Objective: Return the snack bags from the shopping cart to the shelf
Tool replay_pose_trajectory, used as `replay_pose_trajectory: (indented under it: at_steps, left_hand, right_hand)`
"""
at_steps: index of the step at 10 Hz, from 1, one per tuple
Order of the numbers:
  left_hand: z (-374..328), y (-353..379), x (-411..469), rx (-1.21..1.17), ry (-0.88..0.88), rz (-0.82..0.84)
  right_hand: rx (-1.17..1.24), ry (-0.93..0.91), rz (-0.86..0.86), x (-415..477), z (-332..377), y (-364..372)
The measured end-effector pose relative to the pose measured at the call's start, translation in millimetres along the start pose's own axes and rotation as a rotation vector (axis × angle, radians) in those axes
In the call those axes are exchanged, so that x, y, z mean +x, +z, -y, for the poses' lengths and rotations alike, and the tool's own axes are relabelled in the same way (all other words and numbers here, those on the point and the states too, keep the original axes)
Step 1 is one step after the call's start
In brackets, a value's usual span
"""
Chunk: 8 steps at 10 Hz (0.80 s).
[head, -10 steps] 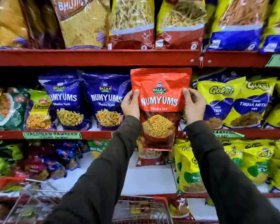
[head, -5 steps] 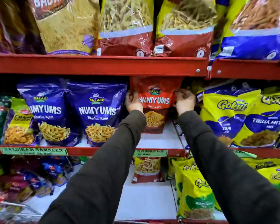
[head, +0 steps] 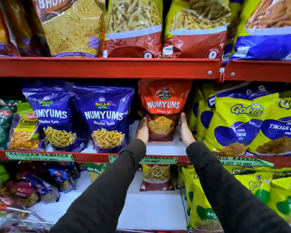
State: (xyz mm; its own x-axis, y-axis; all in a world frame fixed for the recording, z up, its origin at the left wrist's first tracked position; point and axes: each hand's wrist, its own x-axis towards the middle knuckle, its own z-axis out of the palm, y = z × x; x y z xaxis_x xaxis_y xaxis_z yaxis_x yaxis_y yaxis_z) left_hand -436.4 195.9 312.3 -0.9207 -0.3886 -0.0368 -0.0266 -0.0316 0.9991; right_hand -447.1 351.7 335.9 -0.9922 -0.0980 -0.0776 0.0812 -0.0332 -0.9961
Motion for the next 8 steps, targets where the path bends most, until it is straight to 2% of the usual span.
replay_pose_trajectory:
  at_steps: [3,5,6,7,8]
  left_hand:
    - [4.5,-17.6,-36.8,0.24,0.081,0.034]
    - [3.6,-20.1,-58.0,0.259,0.061,0.041]
    - [2.2,-24.5,-72.9,0.229,0.071,0.026]
    - [0.5,-31.6,-94.3,0.239,0.301,-0.116]
    - [-12.4,-38.6,-117.0,0.268,0.695,-0.245]
  right_hand:
    - [-0.007,-0.138,0.03,-60.6,-8.1,-13.8]
    - [-0.024,-0.198,0.034,-81.7,-10.7,-16.1]
    - [-0.132,-0.158,0.044,-89.3,-5.7,-19.5]
    - [-0.143,-0.25,-0.046,-104.8,10.7,-38.5]
    - [-0.075,-0.532,-0.124,-138.0,53.2,-72.9]
